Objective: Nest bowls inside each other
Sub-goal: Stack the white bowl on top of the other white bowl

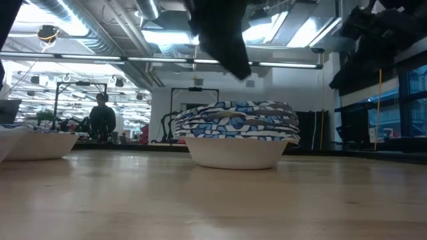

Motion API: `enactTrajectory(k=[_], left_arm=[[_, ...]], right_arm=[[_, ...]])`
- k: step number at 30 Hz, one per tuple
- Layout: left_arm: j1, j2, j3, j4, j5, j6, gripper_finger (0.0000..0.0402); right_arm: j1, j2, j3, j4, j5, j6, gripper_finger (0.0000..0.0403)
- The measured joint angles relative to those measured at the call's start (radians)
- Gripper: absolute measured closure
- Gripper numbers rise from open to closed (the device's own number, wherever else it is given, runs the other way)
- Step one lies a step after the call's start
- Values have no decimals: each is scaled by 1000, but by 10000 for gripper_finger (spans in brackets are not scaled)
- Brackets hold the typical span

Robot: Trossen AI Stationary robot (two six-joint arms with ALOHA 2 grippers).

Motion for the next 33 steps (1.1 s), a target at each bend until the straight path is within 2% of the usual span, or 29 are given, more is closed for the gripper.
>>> enactTrajectory(k=[9,16,25,29,33], left_arm=[[-4,-57,72,-115,1,17,280],[1,-60,74,-68,-43,-18,279],[3,-86,72,-417,-140,-154,281],[-21,-155,10,-436,-225,-219,282],[-53,-283,-128,-420,-328,-350,282]], right_arm=[[1,-27,0,1,0,-7,219],[1,-52,0,8,2,-9,219],[0,-51,0,5,2,-31,219],[0,-51,0,6,2,-30,219],[0,-51,0,9,10,-31,219]])
